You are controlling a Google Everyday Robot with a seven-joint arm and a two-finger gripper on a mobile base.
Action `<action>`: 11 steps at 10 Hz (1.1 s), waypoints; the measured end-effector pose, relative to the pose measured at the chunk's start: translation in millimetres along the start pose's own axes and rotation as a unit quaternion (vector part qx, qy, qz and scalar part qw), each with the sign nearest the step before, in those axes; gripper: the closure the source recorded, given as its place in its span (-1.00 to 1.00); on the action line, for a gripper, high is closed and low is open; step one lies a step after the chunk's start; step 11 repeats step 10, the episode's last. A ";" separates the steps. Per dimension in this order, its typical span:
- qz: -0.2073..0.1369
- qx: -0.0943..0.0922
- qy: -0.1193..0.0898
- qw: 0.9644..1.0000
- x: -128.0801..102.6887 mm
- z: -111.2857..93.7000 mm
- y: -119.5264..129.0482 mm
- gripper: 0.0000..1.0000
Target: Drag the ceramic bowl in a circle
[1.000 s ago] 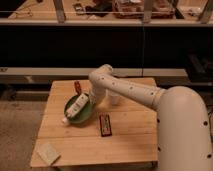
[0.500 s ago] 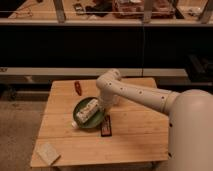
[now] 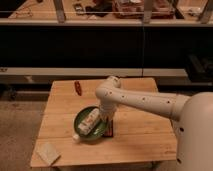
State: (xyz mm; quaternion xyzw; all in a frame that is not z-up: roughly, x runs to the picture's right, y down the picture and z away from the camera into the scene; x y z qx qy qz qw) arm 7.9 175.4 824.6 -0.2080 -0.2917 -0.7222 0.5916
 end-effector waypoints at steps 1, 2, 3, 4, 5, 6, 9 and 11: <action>-0.012 0.006 -0.007 1.000 -10.5 5.0 -12.1 0.66; -0.022 0.012 -0.008 1.000 -14.9 8.0 -23.5 0.66; -0.033 0.017 -0.010 0.999 -18.5 10.8 -34.9 0.66; -0.054 0.024 -0.013 0.998 -22.9 15.5 -56.4 0.66; -0.070 0.028 -0.014 0.997 -23.0 18.3 -72.6 0.66; -0.080 0.032 -0.014 0.996 -21.1 20.1 -84.1 0.66; -0.115 0.044 -0.006 0.992 -3.7 21.4 -125.5 0.66; -0.121 0.048 0.001 0.992 5.5 20.2 -135.2 0.66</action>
